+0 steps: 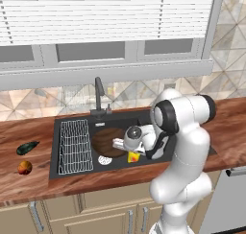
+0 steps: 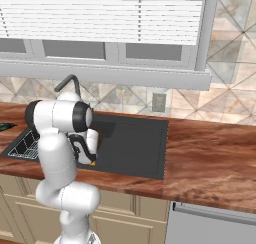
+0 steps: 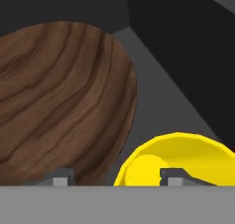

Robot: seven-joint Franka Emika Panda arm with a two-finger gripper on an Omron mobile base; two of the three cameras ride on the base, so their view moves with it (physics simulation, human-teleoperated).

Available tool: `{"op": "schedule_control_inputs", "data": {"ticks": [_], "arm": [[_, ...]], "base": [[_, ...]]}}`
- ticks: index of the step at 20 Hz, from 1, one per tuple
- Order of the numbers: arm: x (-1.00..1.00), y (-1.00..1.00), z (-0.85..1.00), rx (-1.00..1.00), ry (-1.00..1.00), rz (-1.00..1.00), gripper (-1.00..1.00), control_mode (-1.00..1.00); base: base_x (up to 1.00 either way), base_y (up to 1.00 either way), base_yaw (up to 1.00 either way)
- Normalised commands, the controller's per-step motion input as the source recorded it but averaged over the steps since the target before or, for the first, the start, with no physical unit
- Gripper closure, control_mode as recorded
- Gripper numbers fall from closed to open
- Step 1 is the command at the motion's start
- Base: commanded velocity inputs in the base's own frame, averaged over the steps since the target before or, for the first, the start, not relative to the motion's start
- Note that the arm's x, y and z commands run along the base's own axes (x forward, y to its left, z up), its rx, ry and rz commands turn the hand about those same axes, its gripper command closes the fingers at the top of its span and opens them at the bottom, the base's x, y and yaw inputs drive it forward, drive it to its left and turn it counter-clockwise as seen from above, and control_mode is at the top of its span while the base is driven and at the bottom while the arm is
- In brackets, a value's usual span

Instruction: Remove the eggplant and peach from the sink. Then move the bowl and cup from the counter to the sink for washing.

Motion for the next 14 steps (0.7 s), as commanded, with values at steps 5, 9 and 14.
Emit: {"op": "schedule_control_inputs", "data": {"ticks": [5,9,14], "arm": [[-0.23,-0.01,0.01,0.0,0.0,-0.06,-1.0,-1.0],[-0.21,-0.01,0.1,0.0,0.0,-0.03,-1.0,-1.0],[-0.06,0.0,0.2,0.0,0.0,-0.01,-1.0,-1.0]], "base": [[0.0,0.0,0.0],[0.0,0.0,0.0],[0.0,0.0,0.0]]}}
